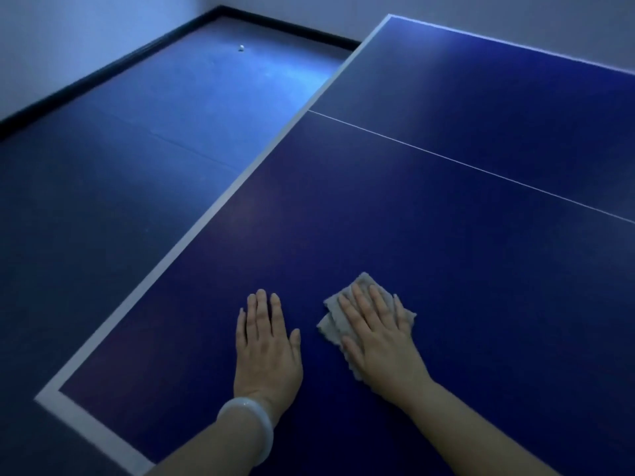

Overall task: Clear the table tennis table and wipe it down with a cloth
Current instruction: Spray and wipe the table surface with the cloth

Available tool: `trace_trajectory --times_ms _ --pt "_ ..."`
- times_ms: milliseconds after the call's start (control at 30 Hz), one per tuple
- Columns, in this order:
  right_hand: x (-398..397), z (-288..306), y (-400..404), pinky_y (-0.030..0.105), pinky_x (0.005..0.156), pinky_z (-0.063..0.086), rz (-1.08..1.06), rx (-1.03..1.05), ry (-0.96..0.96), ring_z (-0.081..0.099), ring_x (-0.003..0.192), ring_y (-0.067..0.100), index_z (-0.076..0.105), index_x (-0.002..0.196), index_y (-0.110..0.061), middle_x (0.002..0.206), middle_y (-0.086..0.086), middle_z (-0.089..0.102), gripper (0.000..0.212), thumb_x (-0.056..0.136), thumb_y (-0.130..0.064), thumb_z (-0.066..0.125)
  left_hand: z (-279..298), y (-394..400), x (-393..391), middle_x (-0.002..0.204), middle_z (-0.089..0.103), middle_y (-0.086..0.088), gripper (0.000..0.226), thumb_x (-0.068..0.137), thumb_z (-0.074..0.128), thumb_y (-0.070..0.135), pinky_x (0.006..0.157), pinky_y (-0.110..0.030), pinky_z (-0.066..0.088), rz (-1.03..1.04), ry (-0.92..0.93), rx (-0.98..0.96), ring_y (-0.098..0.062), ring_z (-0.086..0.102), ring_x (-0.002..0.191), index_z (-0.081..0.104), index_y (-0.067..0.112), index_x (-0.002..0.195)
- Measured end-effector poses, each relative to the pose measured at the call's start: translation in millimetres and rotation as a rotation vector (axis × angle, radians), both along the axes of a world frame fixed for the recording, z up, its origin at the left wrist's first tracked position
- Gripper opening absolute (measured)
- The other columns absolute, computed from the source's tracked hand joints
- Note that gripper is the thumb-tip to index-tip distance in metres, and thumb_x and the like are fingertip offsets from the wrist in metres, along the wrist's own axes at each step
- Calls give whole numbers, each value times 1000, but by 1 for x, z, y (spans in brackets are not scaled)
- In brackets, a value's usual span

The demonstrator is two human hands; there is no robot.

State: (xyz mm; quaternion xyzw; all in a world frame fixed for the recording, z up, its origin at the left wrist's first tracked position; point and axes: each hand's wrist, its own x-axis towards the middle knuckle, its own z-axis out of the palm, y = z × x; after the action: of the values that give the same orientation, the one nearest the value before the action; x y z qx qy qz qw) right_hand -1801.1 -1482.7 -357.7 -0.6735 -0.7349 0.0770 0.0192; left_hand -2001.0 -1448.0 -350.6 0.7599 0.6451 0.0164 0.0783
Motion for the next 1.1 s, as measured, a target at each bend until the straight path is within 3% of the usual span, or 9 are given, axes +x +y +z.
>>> trace_trajectory --times_ms 100,233,300,433,600,700,833,933,1100 --pt "48 -6 26 57 118 3 26 -41 -116 -20 148 21 -7 156 -28 163 0 -15 64 102 -48 21 1 0 1 162 3 -15 72 93 -3 45 122 -45 3 9 -13 -15 -27 -1 150 7 6 153" --pt "104 8 66 60 117 -1 -738 -121 117 -14 149 26 -10 154 -32 163 0 -14 62 101 -49 17 -3 1 0 160 -17 -12 72 88 -16 46 121 -43 -9 11 13 -33 -24 -20 147 -15 10 151" --pt "87 14 81 60 117 -4 -886 -134 135 -12 149 30 -7 155 -28 163 3 -12 61 101 -49 13 -4 1 -1 160 -19 -11 71 89 -15 46 121 -43 -10 16 9 -26 -23 -22 147 -17 11 150" --pt "7 5 84 61 117 -5 -526 -78 22 -16 148 32 -13 155 -24 162 8 -19 63 101 -46 11 -3 1 0 162 -3 -12 69 94 -3 45 121 -42 -3 24 2 17 -23 -9 149 0 9 153" --pt "-27 -2 33 57 119 3 -181 -2 23 -12 150 23 3 156 -25 164 3 -7 62 100 -46 17 -6 2 -1 162 -2 -12 70 94 -2 45 121 -42 -3 21 11 10 -23 -8 149 1 9 153" --pt "13 -2 -6 58 119 6 -278 -10 -10 -11 150 23 2 156 -29 164 2 -9 61 100 -47 18 -7 3 -1 162 -3 -12 71 94 -4 48 121 -41 -6 25 0 4 -23 -9 150 2 10 154" --pt "60 5 -69 61 117 4 -823 -115 9 -15 149 27 -12 154 -32 162 2 -20 63 103 -45 23 -7 3 -2 162 -6 -13 71 94 -2 47 121 -43 -6 22 8 -15 -25 -11 149 -2 8 153" --pt "22 10 -101 61 116 4 -1082 -158 53 -11 149 30 -12 155 -27 163 5 -15 64 102 -44 22 -6 2 -2 162 -6 -15 69 96 8 45 121 -43 -8 18 26 -25 -27 -10 149 -3 6 153" --pt "-117 7 -128 63 116 11 -624 -49 10 5 150 36 12 156 -18 163 15 6 67 96 -41 30 -1 1 -4 162 -1 -17 69 99 19 44 122 -44 -3 -1 -43 -40 -28 -5 149 1 5 153"
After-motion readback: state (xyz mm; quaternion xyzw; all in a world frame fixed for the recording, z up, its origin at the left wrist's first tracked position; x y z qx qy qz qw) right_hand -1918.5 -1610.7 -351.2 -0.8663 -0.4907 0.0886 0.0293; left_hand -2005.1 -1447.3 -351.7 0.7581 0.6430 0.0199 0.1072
